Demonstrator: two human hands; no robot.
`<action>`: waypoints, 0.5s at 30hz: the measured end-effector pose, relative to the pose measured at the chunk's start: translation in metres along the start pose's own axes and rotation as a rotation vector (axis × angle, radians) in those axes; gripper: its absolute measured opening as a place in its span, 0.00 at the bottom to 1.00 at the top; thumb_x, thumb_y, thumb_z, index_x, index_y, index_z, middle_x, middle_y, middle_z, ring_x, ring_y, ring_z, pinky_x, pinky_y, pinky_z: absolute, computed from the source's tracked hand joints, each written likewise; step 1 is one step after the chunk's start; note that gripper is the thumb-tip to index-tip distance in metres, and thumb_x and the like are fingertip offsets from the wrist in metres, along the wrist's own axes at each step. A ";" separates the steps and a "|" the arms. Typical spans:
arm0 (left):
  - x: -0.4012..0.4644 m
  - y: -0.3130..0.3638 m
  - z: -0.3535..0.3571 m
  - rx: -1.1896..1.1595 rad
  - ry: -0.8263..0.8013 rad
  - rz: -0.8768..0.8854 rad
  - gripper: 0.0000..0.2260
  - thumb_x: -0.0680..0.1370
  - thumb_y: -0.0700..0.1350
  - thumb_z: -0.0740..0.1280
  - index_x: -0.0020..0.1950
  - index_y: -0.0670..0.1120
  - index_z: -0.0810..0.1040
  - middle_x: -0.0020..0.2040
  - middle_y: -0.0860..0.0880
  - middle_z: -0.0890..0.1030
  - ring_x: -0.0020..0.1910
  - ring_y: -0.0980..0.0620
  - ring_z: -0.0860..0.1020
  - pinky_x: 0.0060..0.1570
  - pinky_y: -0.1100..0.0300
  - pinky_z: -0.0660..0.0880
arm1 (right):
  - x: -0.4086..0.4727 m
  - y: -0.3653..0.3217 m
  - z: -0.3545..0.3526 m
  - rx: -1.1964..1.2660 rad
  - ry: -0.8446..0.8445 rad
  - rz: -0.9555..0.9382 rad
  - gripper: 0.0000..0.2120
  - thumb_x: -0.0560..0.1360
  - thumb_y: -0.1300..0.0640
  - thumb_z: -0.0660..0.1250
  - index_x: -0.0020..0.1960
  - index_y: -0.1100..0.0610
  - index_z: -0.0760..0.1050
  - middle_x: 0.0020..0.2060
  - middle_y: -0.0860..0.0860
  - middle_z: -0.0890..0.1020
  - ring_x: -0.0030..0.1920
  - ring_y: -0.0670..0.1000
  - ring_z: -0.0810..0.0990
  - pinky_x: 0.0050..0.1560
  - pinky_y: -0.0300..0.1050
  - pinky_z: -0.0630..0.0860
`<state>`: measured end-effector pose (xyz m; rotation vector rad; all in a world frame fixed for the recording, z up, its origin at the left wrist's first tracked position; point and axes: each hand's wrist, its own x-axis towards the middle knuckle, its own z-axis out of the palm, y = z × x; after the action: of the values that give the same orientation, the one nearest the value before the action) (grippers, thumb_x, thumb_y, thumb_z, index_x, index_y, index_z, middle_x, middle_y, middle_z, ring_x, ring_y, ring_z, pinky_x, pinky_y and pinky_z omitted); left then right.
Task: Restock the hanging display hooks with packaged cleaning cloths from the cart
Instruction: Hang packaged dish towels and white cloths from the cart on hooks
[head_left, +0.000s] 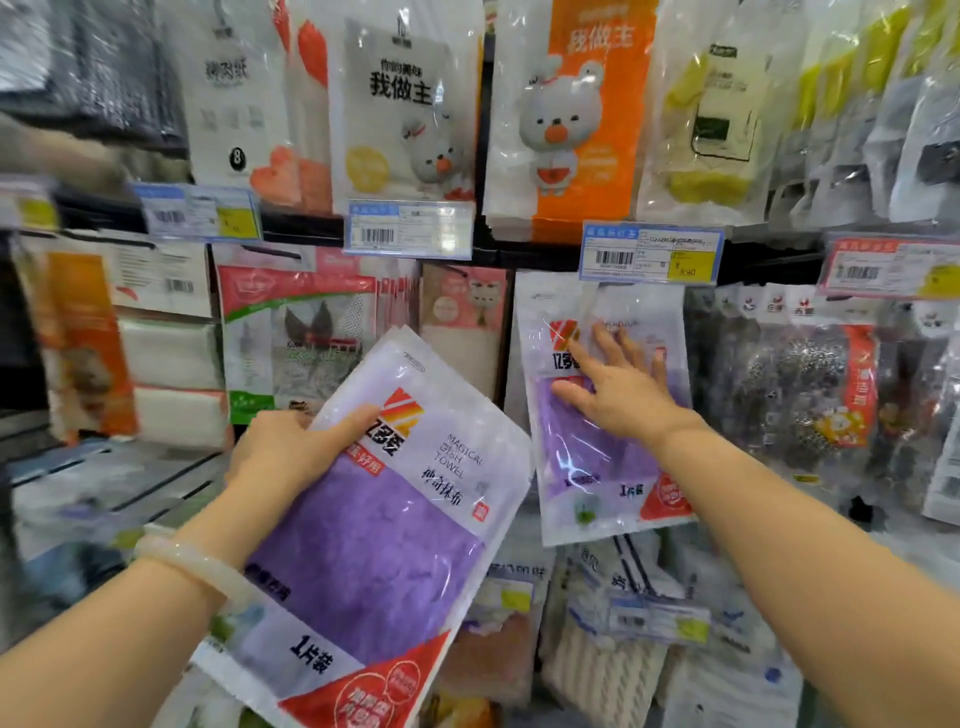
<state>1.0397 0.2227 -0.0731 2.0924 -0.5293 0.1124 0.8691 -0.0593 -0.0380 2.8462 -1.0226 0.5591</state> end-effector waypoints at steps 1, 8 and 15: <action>0.000 -0.005 -0.003 0.005 0.005 -0.001 0.28 0.59 0.72 0.69 0.33 0.45 0.80 0.36 0.43 0.81 0.40 0.42 0.79 0.40 0.54 0.73 | 0.003 -0.001 0.001 0.007 -0.044 0.034 0.32 0.75 0.32 0.51 0.75 0.40 0.47 0.77 0.46 0.40 0.76 0.53 0.37 0.72 0.62 0.38; -0.002 -0.009 -0.001 -0.171 0.076 -0.084 0.27 0.64 0.65 0.73 0.25 0.41 0.74 0.26 0.44 0.75 0.29 0.45 0.73 0.29 0.57 0.66 | -0.017 -0.026 0.008 0.614 -0.090 0.030 0.26 0.77 0.37 0.53 0.60 0.55 0.74 0.63 0.54 0.76 0.64 0.55 0.72 0.62 0.47 0.67; -0.009 0.018 0.024 -0.195 0.034 -0.029 0.29 0.65 0.66 0.72 0.27 0.39 0.75 0.27 0.44 0.76 0.29 0.44 0.73 0.32 0.55 0.68 | -0.081 -0.026 0.019 1.413 -0.039 0.309 0.17 0.73 0.43 0.67 0.53 0.55 0.74 0.45 0.52 0.83 0.38 0.49 0.85 0.32 0.44 0.80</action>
<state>1.0214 0.1980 -0.0749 1.9044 -0.4698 0.0757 0.8336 0.0060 -0.0833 3.7410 -1.4669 1.8899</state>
